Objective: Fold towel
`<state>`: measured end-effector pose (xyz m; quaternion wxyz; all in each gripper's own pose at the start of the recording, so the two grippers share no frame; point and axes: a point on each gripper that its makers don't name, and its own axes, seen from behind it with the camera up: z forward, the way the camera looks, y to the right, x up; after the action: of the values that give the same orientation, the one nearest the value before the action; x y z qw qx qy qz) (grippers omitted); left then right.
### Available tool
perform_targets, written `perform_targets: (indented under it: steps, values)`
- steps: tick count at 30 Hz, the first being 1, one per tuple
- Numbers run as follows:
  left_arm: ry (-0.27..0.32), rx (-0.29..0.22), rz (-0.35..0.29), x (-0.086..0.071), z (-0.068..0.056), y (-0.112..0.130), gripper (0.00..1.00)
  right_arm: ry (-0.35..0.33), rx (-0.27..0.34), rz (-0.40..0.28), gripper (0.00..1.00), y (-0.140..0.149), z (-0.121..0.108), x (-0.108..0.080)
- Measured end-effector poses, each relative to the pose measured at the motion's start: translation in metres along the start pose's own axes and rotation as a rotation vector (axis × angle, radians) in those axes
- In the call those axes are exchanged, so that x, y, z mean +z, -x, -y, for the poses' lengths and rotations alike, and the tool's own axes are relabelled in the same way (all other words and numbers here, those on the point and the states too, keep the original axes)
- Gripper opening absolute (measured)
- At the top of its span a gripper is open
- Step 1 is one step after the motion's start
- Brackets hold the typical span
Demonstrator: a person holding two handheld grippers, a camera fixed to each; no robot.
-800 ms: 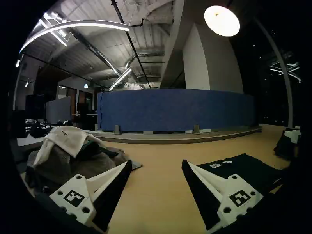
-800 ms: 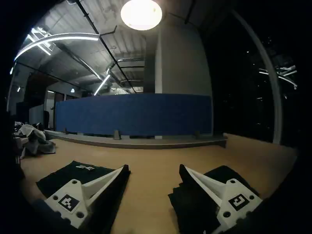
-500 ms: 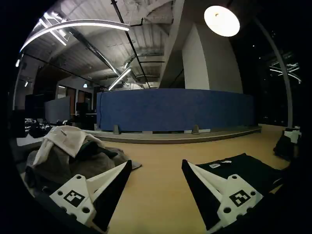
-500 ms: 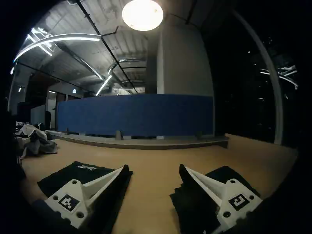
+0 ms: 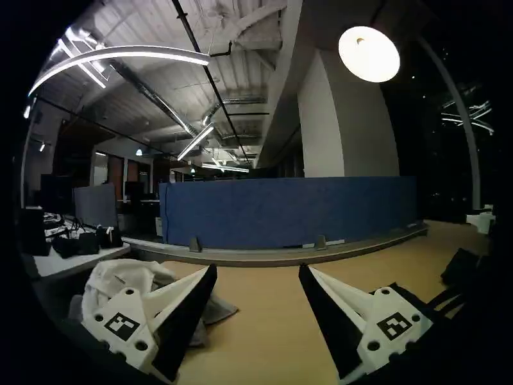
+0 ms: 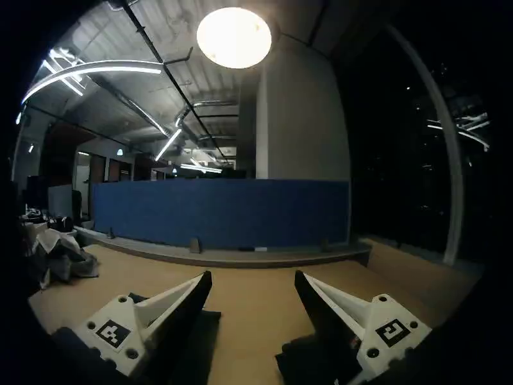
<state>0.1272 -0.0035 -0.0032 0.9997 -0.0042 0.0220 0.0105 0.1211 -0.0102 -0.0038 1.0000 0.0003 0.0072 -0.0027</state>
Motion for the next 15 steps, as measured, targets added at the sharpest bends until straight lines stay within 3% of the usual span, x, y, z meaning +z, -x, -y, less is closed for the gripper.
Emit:
perform_targets:
  steps: [8,15]
  values:
    - [-0.010,0.003,0.000,-0.004,0.007,-0.075,0.95,-0.004,0.023,-0.018,1.00,-0.073,0.001,-0.003]
    - [-0.015,-0.016,0.020,-0.004,0.010,-0.081,0.95,-0.001,0.017,-0.024,1.00,-0.090,-0.001,-0.003]
